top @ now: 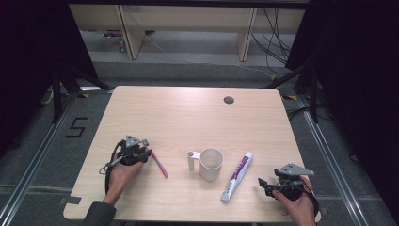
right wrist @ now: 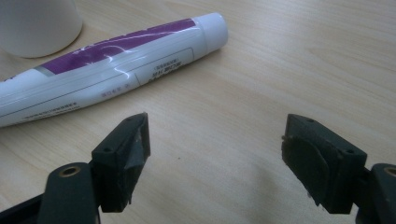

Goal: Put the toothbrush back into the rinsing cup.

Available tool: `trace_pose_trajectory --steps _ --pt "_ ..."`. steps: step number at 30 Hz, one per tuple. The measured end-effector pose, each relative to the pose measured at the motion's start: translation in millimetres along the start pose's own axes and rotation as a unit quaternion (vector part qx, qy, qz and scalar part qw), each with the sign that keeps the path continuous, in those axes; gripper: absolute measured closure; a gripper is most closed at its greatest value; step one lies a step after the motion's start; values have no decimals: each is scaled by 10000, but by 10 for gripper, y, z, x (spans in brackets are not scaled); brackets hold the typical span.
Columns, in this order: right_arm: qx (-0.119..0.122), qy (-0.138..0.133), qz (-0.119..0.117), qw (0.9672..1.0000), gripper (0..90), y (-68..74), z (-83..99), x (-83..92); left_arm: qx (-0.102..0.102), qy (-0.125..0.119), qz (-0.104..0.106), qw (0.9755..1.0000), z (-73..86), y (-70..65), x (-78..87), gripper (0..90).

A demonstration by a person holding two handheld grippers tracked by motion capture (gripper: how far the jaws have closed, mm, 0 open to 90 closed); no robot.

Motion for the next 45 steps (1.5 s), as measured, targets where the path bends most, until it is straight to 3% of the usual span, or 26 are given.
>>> trace_pose_trajectory --steps 1,4,7,17,24,25,26,27,28,30,33,36,38,41,43,45 --pt "1 1 3 10000 246 1 0 0 -96 119 13 9999 2 0 21 626" --pt "-32 -23 4 10000 246 6 0 -7 16 188 13 9998 -13 -53 18 545" --pt "-83 34 -39 10000 246 18 9 -9 -5 348 51 9994 -26 -101 12 489" --pt "-14 2 -2 10000 246 6 1 2 -97 734 172 9971 -110 -262 -23 419" --pt "-16 6 -9 10000 246 6 -1 3 -170 958 194 9951 -88 -262 -98 417" --pt "-14 8 -11 10000 246 8 -1 3 -203 1073 218 9938 -81 -256 -99 418" --pt "242 -101 -27 9997 246 -21 -20 -14 -210 1084 222 9936 -75 -257 -107 421" --pt "107 -67 -98 9999 246 9 -12 -14 -220 1161 234 9927 -67 -262 -105 426" --pt "239 -99 -58 9996 246 -13 -23 -12 -228 1092 223 9935 -63 -266 -119 427" --pt "235 -102 -64 9997 246 -13 -24 -12 -281 1210 264 9919 -54 -270 -104 433" --pt "234 -101 -62 9997 246 -13 -23 -12 -344 1186 267 9920 -50 -275 -97 457" --pt "169 -58 3 9998 246 -10 -16 -1 -459 1263 280 9905 -37 -261 -78 482" --pt "227 -100 -32 9997 247 -10 -24 -9 -533 1436 313 9877 -31 -239 -56 492" --pt "135 -35 23 9999 247 -2 -14 4 -584 1477 334 9867 -33 -206 -50 524" --pt "143 -30 27 9999 247 0 -14 2 -655 1588 393 9844 -35 -190 -34 568" --pt "144 -29 25 9999 247 0 -14 1 -688 1622 399 9835 -36 -190 -31 601"
Point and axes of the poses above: each handheld gripper's, and its own axes: x roughly backward along the jaws, z roughly out of its underside, y roughly to its left, the point moved 6 cm from there along -x, roughly forward along the jaws, and after that the axes turned 7 degrees about -x, right-handed, at the moved point
